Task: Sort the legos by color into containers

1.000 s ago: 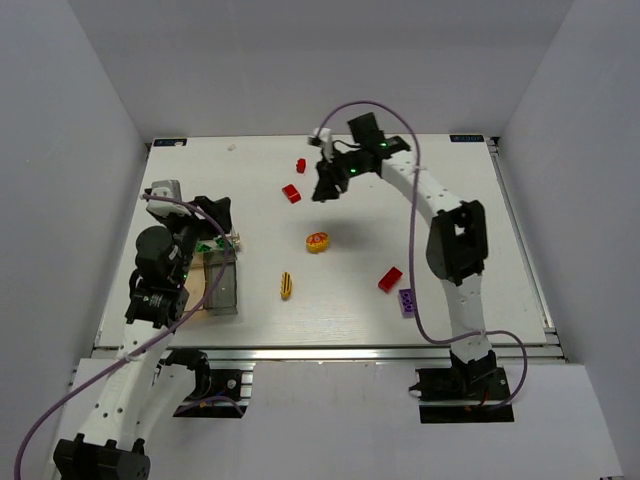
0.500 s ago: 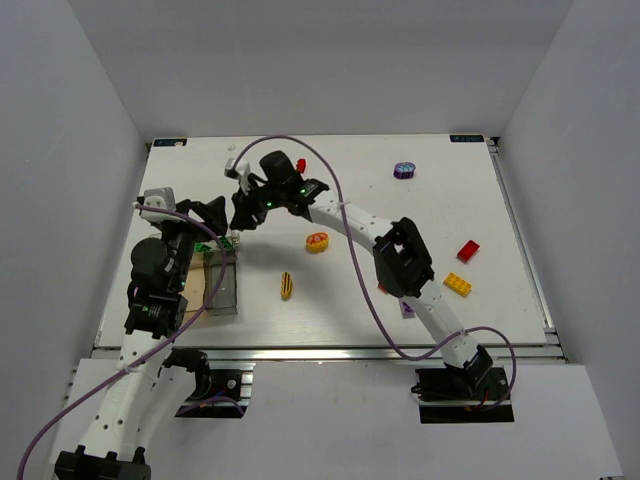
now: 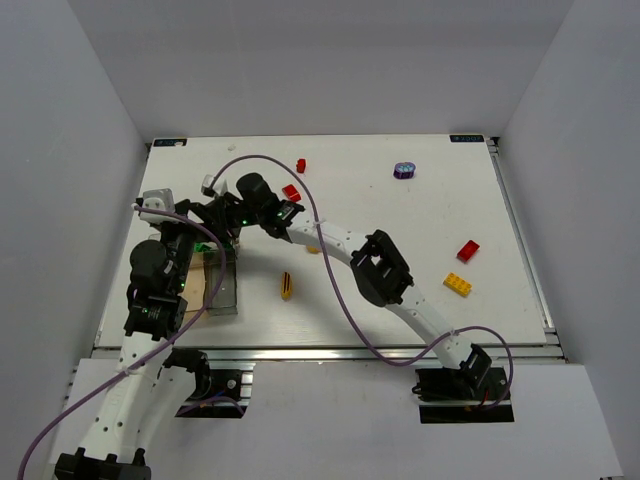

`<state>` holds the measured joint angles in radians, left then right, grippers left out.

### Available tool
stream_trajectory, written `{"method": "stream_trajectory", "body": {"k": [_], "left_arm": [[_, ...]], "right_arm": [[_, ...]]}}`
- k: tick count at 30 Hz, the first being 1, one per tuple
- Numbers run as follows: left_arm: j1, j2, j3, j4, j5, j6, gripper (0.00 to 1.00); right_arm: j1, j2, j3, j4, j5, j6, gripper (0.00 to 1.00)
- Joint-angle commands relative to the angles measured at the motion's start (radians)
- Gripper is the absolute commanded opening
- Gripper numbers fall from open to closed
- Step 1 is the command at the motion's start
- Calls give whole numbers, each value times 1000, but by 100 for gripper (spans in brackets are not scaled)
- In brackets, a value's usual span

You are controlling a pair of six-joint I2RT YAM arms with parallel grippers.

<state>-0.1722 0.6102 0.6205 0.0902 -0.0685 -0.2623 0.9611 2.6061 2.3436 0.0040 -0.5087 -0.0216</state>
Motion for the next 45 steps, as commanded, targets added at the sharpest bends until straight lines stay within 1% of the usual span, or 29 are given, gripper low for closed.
{"method": "stream_trajectory", "body": {"k": [1, 2, 3, 5, 6, 11, 13, 14, 16, 17, 18, 19, 21, 22, 25, 26, 30, 32, 34, 35, 36, 37, 38, 39, 40, 41, 42, 43, 45], "left_arm": [[3, -10, -2, 14, 13, 8, 90], [3, -9, -1, 14, 21, 6, 90], [3, -7, -1, 14, 24, 8, 90], [3, -6, 1, 14, 30, 6, 90], [3, -7, 1, 14, 29, 6, 90], [3, -3, -1, 14, 35, 3, 90], [3, -1, -1, 14, 38, 3, 90], [3, 2, 1, 14, 41, 2, 89], [3, -1, -4, 19, 48, 0, 76], [3, -9, -5, 23, 49, -2, 65], [3, -10, -8, 25, 49, -6, 37], [3, -13, -18, 29, 44, -8, 25], [-7, -13, -21, 28, 67, -34, 7], [-7, -10, -15, 22, 131, -41, 0], [-7, 39, 19, -44, 240, -58, 0], [-7, 60, 47, -84, 315, -67, 0], [-7, 254, 129, -272, 401, -124, 0], [-7, 327, 169, -372, 435, -144, 0], [-7, 440, 199, -479, 447, -153, 8], [-18, 482, 215, -516, 455, -150, 24], [-18, 526, 254, -561, 464, -129, 37], [-47, 607, 275, -611, 454, -117, 47], [-61, 635, 297, -683, 435, -108, 58], [-73, 652, 295, -701, 379, -107, 67], [-99, 652, 288, -711, 345, -110, 77], [-110, 648, 280, -713, 325, -114, 79], [-121, 642, 271, -716, 302, -120, 89], [-140, 637, 271, -724, 294, -124, 90], [-162, 640, 266, -724, 280, -146, 92]], "right_arm": [[-2, -1, 52, 79, 45, 3, 17], [-2, 0, 52, 79, 53, 0, 22], [-7, 0, 52, 79, 55, -6, 35], [-9, -1, 46, 77, 65, -17, 44], [-7, 0, 45, 76, 67, -18, 52], [-5, -14, 56, 67, 61, -23, 69], [-7, -21, 60, 62, 59, -24, 69], [-9, -29, 71, 59, 62, -24, 68], [-15, -40, 83, 51, 68, -21, 57], [-19, -44, 92, 36, 87, -14, 50], [-27, -63, 101, 27, 102, -6, 28], [-27, -73, 102, 16, 119, -2, 19], [-59, -124, 74, -34, 180, 14, 0], [-67, -150, 53, -48, 202, 14, 0], [-130, -268, -70, -119, 251, 72, 0], [-165, -343, -119, -131, 240, 90, 0], [-309, -532, -363, -217, 139, 204, 0], [-367, -652, -510, -242, 95, 207, 0], [-436, -783, -663, -248, 64, 171, 0], [-447, -829, -705, -257, 68, 151, 0], [-472, -868, -746, -268, 71, 132, 12], [-493, -914, -788, -278, 70, 100, 28], [-507, -1001, -882, -274, 68, 85, 60], [-525, -1050, -944, -250, 73, 69, 74], [-547, -1140, -1004, -205, 85, 36, 83], [-568, -1161, -1050, -222, 90, 26, 89], [-579, -1172, -1049, -260, 96, -9, 89], [-619, -1190, -1052, -318, 102, -27, 89], [-645, -1212, -1118, -331, 81, -43, 85]]}}
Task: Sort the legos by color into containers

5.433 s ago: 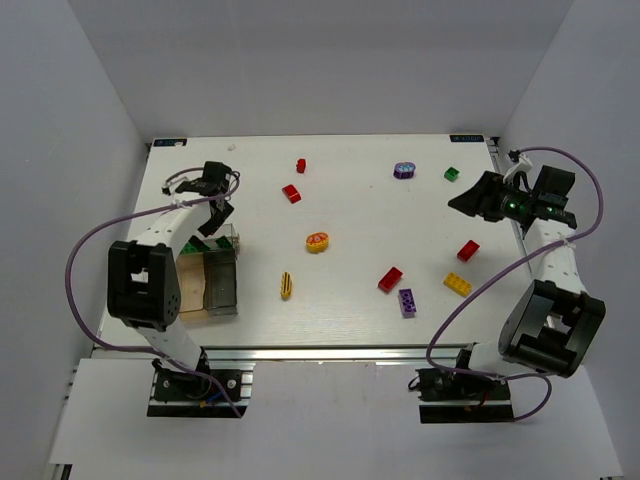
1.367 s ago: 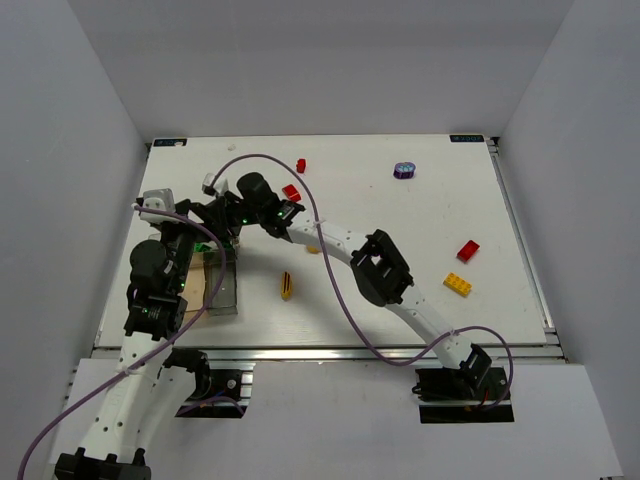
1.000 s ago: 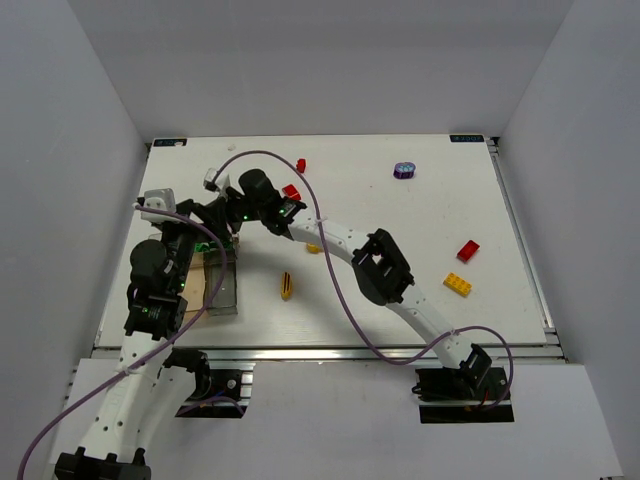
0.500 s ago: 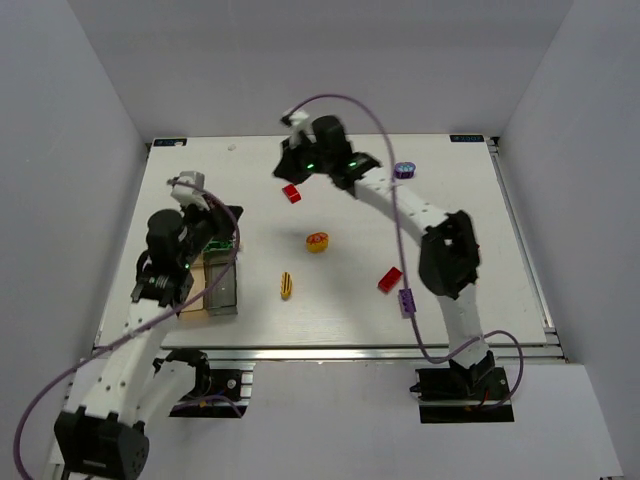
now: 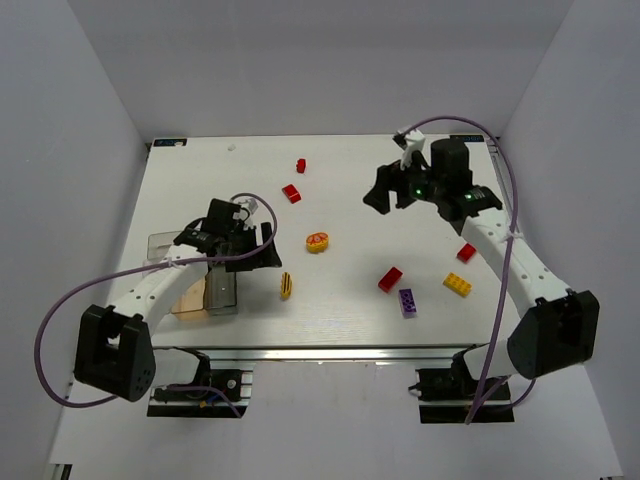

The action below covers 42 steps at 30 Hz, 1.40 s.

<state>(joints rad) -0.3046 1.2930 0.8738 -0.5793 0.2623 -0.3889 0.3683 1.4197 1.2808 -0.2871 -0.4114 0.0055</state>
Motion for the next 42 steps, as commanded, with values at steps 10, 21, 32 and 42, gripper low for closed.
{"method": "stream_trajectory", "body": {"k": [10, 21, 32, 42], "left_arm": [[-195, 47, -22, -21, -164, -125, 91], [-353, 304, 123, -54, -442, -139, 73], [-398, 255, 195, -135, -596, -189, 0], [-236, 95, 218, -223, -788, -200, 0]], "right_arm": [[-278, -113, -261, 29, -174, -62, 35], [-342, -128, -271, -1, -319, -71, 36], [-356, -148, -275, -15, -372, -79, 33], [-396, -156, -276, -30, -405, -90, 30]]}}
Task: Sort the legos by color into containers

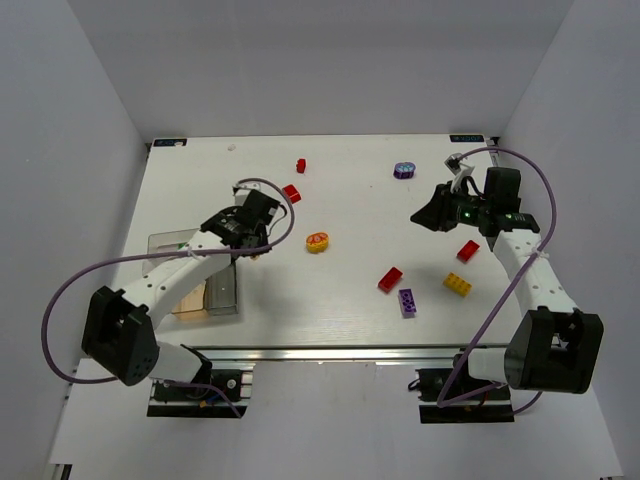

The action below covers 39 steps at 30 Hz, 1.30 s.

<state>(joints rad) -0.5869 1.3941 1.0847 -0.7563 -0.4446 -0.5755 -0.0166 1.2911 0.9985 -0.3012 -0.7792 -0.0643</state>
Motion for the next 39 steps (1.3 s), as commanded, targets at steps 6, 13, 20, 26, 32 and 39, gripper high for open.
{"method": "stream_trajectory", "body": {"k": [6, 13, 20, 26, 32, 39], "left_arm": [[131, -21, -83, -28, -72, -3, 0], [176, -69, -115, -28, -89, 14, 0], [205, -46, -141, -34, -94, -20, 16], [205, -84, -174, -29, -83, -37, 70], [205, -132, -148, -38, -69, -27, 57], [185, -234, -192, 196, 393, 225, 0]], "right_arm": [[-28, -32, 8, -27, -48, -26, 30], [-39, -18, 9, -30, -57, -29, 31], [-40, 24, 45, -101, -26, -83, 57], [-39, 47, 65, -139, 0, -117, 60], [-31, 53, 78, -177, 27, -187, 51], [3, 99, 117, -332, 95, -434, 13]]}}
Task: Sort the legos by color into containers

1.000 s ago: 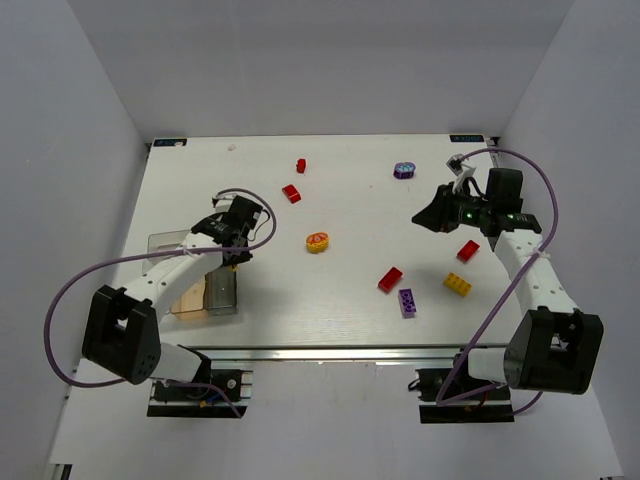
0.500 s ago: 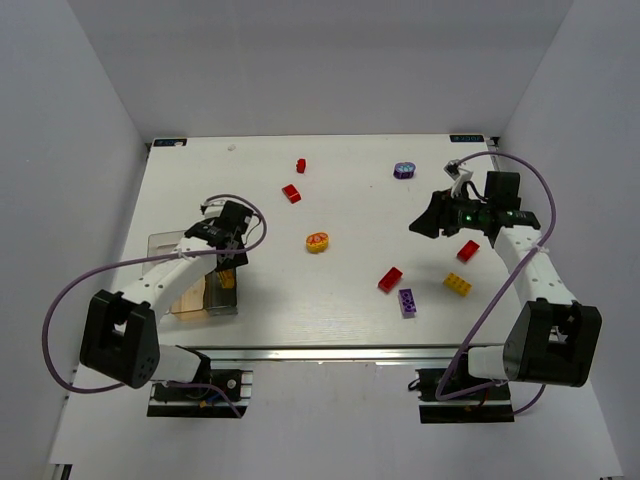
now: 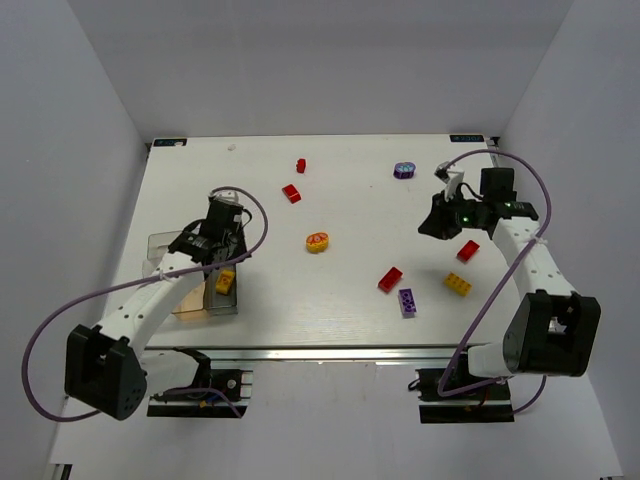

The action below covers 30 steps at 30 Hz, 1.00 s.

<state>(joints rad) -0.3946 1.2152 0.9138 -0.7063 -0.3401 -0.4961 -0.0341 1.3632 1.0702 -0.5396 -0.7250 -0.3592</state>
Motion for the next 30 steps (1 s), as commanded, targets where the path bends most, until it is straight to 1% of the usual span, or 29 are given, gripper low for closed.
{"method": "stream_trajectory", "body": {"k": [1, 2, 3, 4, 5, 6, 7, 8, 9, 10, 14, 15, 16, 17, 18, 19, 20, 22, 26, 30], "left_arm": [[-7, -62, -35, 218, 385, 168, 0], [-7, -63, -47, 247, 465, 188, 0], [-7, -60, -64, 275, 618, 224, 1], [-7, -51, -69, 321, 678, 238, 6], [-7, -42, -73, 338, 769, 258, 23], [-7, -36, -75, 350, 806, 270, 34], [-7, -28, -75, 363, 832, 281, 44], [-7, -20, -72, 364, 848, 292, 51], [-7, -20, -72, 358, 842, 295, 58], [-7, -25, -69, 350, 833, 300, 59], [-7, -92, -88, 346, 793, 306, 64], [-7, -133, -107, 352, 780, 303, 64], [-7, -153, -115, 355, 755, 300, 67], [-7, -204, -131, 357, 709, 295, 68], [-7, -204, -131, 357, 708, 292, 68], [-7, -232, -136, 355, 676, 291, 69], [3, -243, -138, 355, 668, 288, 70], [3, -270, -142, 358, 652, 284, 71], [3, -295, -147, 355, 609, 277, 72], [3, -299, -145, 354, 605, 277, 73]], "right_arm": [[31, 43, 50, -108, 96, -156, 16], [33, 53, 54, -132, 133, -164, 22], [63, 63, 57, -143, 178, -165, 26], [72, 74, 57, -154, 276, -167, 32], [77, 76, 45, -166, 324, -178, 44], [83, 70, 30, -171, 404, -190, 50], [86, 63, 14, -178, 436, -207, 55], [91, 57, -13, -193, 464, -237, 69], [91, 50, -21, -206, 507, -253, 75], [89, 45, -26, -220, 522, -268, 89], [85, 25, -44, -235, 578, -330, 89], [89, 33, -42, -237, 591, -351, 89], [85, 39, -42, -244, 592, -351, 88], [83, 66, -41, -259, 611, -413, 83], [83, 66, -41, -260, 611, -414, 83], [85, 88, -44, -273, 628, -443, 80], [85, 97, -47, -278, 633, -460, 76], [85, 117, -59, -289, 650, -495, 74], [85, 143, -94, -278, 671, -526, 75], [82, 178, -111, -246, 696, -532, 78]]}}
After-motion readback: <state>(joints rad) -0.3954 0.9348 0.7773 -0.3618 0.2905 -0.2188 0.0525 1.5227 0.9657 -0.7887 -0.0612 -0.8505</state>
